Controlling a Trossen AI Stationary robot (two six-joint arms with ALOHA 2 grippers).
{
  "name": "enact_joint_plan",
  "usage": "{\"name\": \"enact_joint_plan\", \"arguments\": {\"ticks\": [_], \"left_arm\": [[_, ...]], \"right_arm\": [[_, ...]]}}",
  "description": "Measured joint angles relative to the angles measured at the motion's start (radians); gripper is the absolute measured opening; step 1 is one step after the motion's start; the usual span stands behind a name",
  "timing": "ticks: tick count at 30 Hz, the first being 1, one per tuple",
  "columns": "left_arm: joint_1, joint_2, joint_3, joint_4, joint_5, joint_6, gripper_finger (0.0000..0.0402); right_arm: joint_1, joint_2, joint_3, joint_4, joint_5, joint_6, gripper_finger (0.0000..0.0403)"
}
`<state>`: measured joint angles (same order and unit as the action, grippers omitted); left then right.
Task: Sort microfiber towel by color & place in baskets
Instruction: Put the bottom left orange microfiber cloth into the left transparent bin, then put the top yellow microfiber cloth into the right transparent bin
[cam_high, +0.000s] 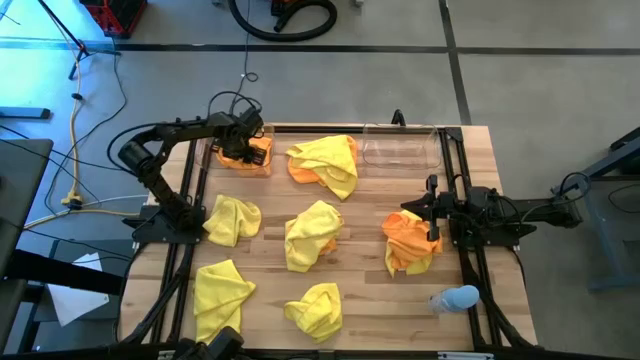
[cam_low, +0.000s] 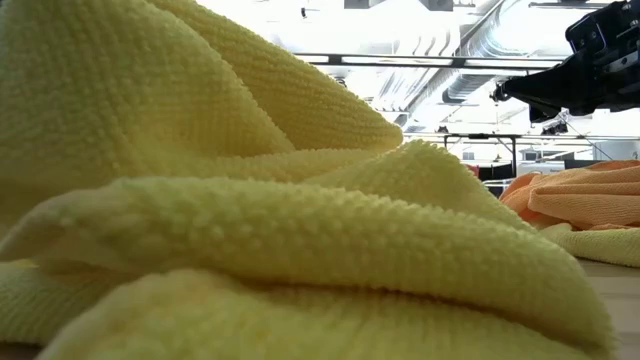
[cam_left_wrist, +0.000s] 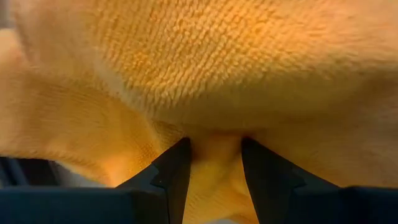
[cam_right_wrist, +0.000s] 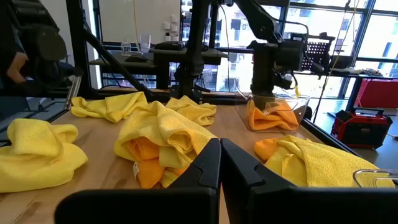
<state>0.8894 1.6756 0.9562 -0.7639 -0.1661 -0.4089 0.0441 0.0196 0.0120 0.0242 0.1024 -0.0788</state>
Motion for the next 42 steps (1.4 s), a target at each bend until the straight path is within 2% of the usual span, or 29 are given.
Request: {"name": "enact_joint_plan", "arguments": {"ticks": [4,7,13,19,24,34,42], "left_arm": [[0.000,0.022,0.000,0.000,0.000,-0.001,0.0131],[0.000,-0.017,0.000,-0.003,0.000,-0.006,0.0131],[-0.009,-0.197,0.000,-0.036,-0.004,-0.009,0.0131],[-0.066,-0.399,-0.006,-0.082,-0.059,0.017,0.0131],[-0.182,-0.562,-0.091,-0.062,-0.098,0.017,0.0131],[-0.485,-0.887,-0.324,0.071,-0.119,-0.076,0.0131],[-0.735,-1.028,-0.358,0.144,-0.199,0.000,0.0131]], "right_arm": [[0.000,0.000,0.000,0.000,0.000,0.000,0.0000],[0.000,0.000,0.000,0.000,0.000,0.000,0.0000],[0.000,0.000,0.000,0.000,0.000,0.000,0.0000],[0.000,0.000,0.000,0.000,0.000,0.000,0.0000],[0.000,0.000,0.000,0.000,0.000,0.000,0.0000],[0.000,0.000,0.000,0.000,0.000,0.000,0.0000],[0.000,0.000,0.000,0.000,0.000,0.000,0.0000]]}}
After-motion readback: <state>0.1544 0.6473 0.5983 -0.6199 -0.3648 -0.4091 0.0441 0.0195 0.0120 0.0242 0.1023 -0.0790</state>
